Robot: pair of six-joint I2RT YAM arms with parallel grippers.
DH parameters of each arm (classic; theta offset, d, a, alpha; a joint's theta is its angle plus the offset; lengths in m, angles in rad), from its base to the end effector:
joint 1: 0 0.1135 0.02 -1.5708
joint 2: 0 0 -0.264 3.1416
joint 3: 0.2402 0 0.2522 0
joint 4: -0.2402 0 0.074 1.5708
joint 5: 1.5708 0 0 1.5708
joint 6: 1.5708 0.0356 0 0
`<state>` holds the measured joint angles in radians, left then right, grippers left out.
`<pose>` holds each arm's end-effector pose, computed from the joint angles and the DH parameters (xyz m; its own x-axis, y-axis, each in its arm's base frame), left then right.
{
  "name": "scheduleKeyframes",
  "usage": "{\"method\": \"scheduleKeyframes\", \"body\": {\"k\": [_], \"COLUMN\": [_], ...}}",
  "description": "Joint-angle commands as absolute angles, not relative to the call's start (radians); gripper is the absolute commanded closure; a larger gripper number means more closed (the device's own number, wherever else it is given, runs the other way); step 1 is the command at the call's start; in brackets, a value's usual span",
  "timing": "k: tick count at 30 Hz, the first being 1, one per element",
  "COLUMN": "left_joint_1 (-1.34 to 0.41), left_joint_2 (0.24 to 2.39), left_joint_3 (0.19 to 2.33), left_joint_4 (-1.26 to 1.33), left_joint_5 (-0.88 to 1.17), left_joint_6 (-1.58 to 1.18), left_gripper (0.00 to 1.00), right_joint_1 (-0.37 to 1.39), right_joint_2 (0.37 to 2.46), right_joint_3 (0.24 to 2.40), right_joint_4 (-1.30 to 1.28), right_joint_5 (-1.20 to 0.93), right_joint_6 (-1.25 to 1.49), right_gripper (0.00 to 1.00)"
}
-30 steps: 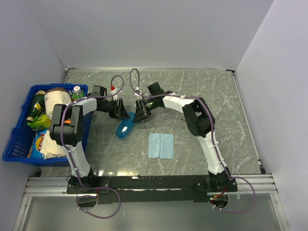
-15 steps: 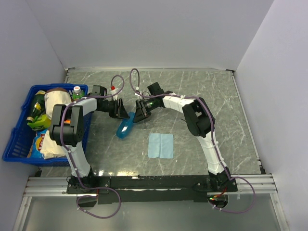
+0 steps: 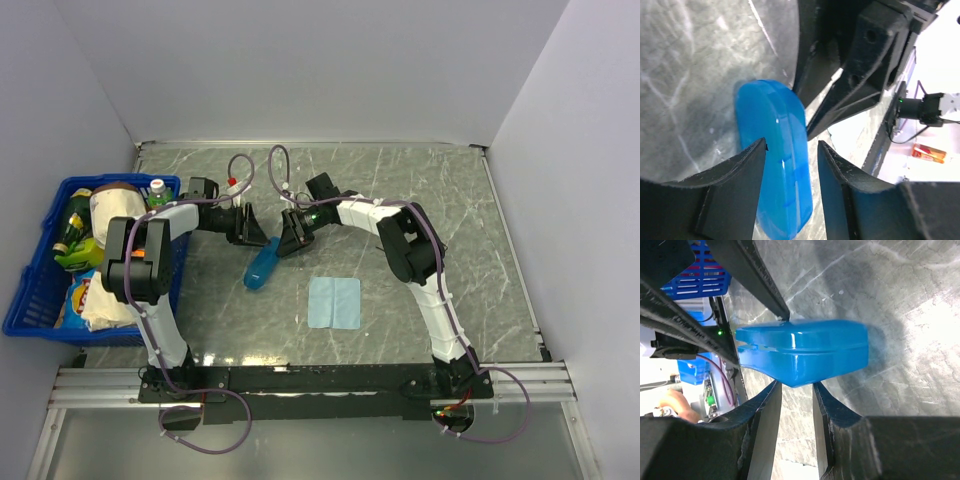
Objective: Organize the sunglasses
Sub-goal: Close the opened sunglasses case at the center of the board.
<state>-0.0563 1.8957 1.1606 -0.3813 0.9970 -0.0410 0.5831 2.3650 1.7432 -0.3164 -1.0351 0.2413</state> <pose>0.3649 -0.0505 0.1601 -0.9127 0.0292 -0.4076 0.3615 0.5228 -0.7720 0.3979 0.2991 0.1303 -0.8223 -0.3963 -0.4084 -0.5241 0.2480 0.8147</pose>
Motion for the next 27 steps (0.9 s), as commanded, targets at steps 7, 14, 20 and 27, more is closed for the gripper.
{"method": "scheduleKeyframes", "body": {"k": [7, 14, 20, 27], "left_joint_1": [-0.034, -0.078, -0.098, -0.175], "left_joint_2": [1.934, 1.942, 1.930, 1.893], "left_joint_3": [1.150, 1.161, 1.175, 1.203], "left_joint_4": [-0.433, -0.437, -0.455, -0.505], "left_joint_5": [1.092, 0.984, 0.931, 0.887], "left_joint_6": [-0.020, -0.070, -0.112, -0.077], "left_gripper": [0.50, 0.53, 0.85, 0.94], "right_joint_1": [0.592, 0.594, 0.595, 0.606], "right_joint_2": [2.387, 2.381, 2.367, 2.367], "right_joint_3": [1.805, 1.784, 1.761, 1.775], "right_joint_4": [-0.282, -0.252, -0.209, -0.224], "right_joint_5": [-1.005, -0.988, -0.942, -0.870], "right_joint_6": [0.230, 0.271, 0.333, 0.347], "right_gripper": [0.62, 0.62, 0.62, 0.60]}}
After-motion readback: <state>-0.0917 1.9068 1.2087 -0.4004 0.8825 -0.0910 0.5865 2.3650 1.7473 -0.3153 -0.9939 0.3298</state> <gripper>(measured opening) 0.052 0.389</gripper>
